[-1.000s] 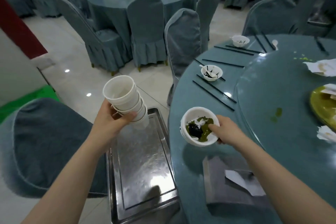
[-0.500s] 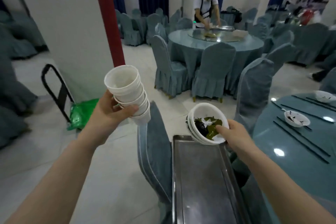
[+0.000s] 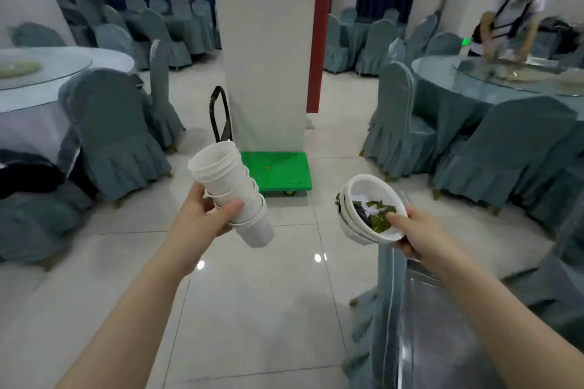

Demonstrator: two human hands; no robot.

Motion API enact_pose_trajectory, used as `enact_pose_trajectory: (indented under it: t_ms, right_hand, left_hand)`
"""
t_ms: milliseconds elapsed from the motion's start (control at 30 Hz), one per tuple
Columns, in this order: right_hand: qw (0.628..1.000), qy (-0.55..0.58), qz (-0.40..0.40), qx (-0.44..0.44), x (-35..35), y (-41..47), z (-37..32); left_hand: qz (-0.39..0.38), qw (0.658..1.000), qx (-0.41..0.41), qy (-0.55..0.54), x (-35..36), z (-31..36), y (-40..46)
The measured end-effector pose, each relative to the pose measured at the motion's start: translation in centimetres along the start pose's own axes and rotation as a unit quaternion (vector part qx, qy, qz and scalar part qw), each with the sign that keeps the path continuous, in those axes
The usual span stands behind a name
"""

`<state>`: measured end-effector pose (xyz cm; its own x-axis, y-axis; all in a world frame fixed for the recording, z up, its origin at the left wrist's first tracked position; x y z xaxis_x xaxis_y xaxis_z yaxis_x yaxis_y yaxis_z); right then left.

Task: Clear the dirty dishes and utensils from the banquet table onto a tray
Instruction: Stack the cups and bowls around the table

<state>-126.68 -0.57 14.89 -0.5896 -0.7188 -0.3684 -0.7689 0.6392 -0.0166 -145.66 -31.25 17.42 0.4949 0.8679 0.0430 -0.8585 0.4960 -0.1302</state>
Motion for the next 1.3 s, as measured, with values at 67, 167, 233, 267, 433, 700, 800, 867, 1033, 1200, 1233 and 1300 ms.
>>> enact_pose_trajectory:
  t_ms: [67, 167, 233, 267, 433, 700, 800, 867, 1033, 1200, 1233, 1300]
  right_hand:
    - [1.000, -0.006, -0.010, 0.006, 2.1, 2.4, -0.1]
    - [1.000, 0.009, -0.028, 0.010, 5.4, 6.7, -0.2]
    - [0.999, 0.022, -0.041, 0.025, 7.3, 9.4, 0.0]
    - [0.998, 0.027, -0.048, 0.034, 8.2, 10.7, 0.2]
    - [0.996, 0.055, -0.057, 0.048, 12.0, 19.5, 1.0]
    - [0.997, 0.055, -0.019, 0.058, 13.8, 32.6, 1.3]
    - [0.996, 0.054, 0.017, 0.076, 13.0, 35.7, 2.3]
    - [0.994, 0.050, 0.049, 0.083, 11.9, 38.1, 3.0]
    - [0.980, 0.051, 0.162, 0.103, 8.5, 42.7, 4.3]
    - [0.945, 0.062, 0.286, 0.144, 5.0, 44.4, 5.4]
    - [0.937, 0.068, 0.308, 0.153, 4.3, 44.4, 5.6]
    - [0.918, 0.071, 0.344, 0.182, 2.8, 43.9, 6.2]
  left_hand:
    - [0.015, 1.000, -0.008, -0.002, -2.2, -0.6, 1.2]
    - [0.037, 0.999, -0.015, 0.007, -5.4, -1.2, 3.9]
    - [0.048, 0.999, -0.021, 0.007, -7.1, -1.4, 6.1]
    - [0.053, 0.998, -0.025, 0.008, -7.8, -1.4, 7.3]
    - [0.074, 0.997, -0.029, 0.018, -9.2, -0.6, 16.6]
    - [0.038, 0.998, -0.020, 0.053, -7.1, 1.5, 32.8]
    - [-0.005, 0.998, -0.037, 0.048, -5.0, 1.1, 38.6]
    - [-0.037, 0.997, -0.046, 0.051, -3.1, 1.3, 43.3]
    - [-0.135, 0.987, -0.057, 0.059, 3.0, 1.8, 55.0]
    - [-0.257, 0.960, -0.062, 0.090, 11.5, 1.4, 64.4]
    - [-0.280, 0.953, -0.063, 0.094, 13.4, 1.2, 65.6]
    - [-0.325, 0.938, -0.070, 0.101, 17.6, 0.8, 67.6]
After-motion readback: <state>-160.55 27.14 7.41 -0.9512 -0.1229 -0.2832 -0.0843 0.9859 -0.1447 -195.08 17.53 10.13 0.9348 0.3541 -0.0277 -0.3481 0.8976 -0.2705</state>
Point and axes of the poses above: each hand's wrist, its own y-axis towards the middle knuckle, its own x-axis out of the palm, z = x × y, the point moved 3 cm from there along y, towards the middle knuckle, and after that the axes turned 14 degrees about -x, right-handed, at the moved point
